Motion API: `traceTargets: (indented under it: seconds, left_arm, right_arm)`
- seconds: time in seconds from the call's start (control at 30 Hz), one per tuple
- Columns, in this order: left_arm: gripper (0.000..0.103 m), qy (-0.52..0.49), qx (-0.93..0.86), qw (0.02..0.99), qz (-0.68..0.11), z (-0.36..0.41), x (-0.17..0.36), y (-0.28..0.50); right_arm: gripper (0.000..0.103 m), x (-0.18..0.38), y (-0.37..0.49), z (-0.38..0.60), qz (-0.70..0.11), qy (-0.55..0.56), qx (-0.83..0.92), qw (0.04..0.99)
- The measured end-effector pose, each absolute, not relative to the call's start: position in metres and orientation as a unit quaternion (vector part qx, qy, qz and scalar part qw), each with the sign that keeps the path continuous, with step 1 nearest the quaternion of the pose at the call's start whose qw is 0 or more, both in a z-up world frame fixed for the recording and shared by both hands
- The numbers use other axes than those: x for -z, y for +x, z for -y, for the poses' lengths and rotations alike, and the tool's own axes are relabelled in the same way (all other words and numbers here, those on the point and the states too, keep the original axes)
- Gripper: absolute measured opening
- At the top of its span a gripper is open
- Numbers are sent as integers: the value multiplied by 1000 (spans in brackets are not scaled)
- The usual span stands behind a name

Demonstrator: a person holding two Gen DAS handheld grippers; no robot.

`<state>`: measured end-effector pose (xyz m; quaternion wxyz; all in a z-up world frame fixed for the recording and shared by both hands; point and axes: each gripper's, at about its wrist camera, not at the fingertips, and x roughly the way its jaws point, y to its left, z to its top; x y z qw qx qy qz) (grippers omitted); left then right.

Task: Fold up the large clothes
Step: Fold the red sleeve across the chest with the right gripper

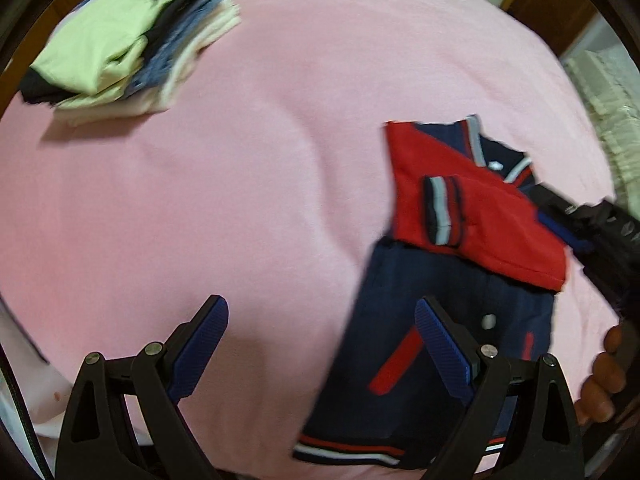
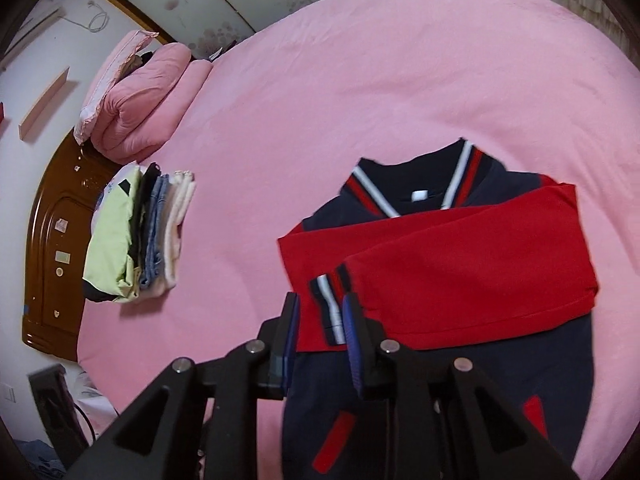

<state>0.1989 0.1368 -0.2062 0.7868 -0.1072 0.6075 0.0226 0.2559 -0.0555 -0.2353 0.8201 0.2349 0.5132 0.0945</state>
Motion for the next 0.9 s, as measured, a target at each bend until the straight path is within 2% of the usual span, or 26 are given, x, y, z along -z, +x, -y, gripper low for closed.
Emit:
traceTargets:
  seconds: [0.07,0.17,0.23,0.27,0.3,0.37,0.43,0.47,0.5,0.57,0.67,0.77,0.9]
  left_arm:
    - [90,-120,15,795,-595,-122,204,207]
    - [68,-158,77,796,-580,-95,212,234]
    - [38,-178,97,797,-569,-75,221,254]
    - [31,-189,105,796,-566,-64,229,266]
    - [19,-210,120,792,-560,-52,239,279]
    - [16,-244,126,783,-557,-37,260,297]
    - [14,-232,92,770,-587,-23,289,315]
    - [11,-217,74,766,-601,-18,300,320]
    - [6,-209,59,764,-608,-18,310,323]
    - [4,-242,61,754,-607,-27,319,324]
    - [1,-288,70,743,-601,-43,324,320]
    - [1,-296,72,738,-602,-46,324,321]
    - [2,-263,60,747,-607,-35,306,318]
  right_arm:
    - [22,244,255,68,-508,232,-89,825]
    - [22,264,259,91,-508,226,-63,829]
    - [19,286,265,114,-510,252,-63,820]
    - [13,296,269,123,-511,268,-69,814]
    - [12,304,273,131,-515,274,-71,809]
    - [12,322,285,140,-541,249,-80,799]
    - [12,329,294,144,-544,207,-111,806]
    - [7,329,296,148,-540,190,-122,811]
    - [6,329,298,159,-533,170,-124,820]
    - [0,329,300,188,-527,157,-72,832]
    - [0,328,296,233,-519,207,-5,829]
    - [2,315,287,246,-513,171,77,838]
    - [3,293,267,234,-483,249,-7,839]
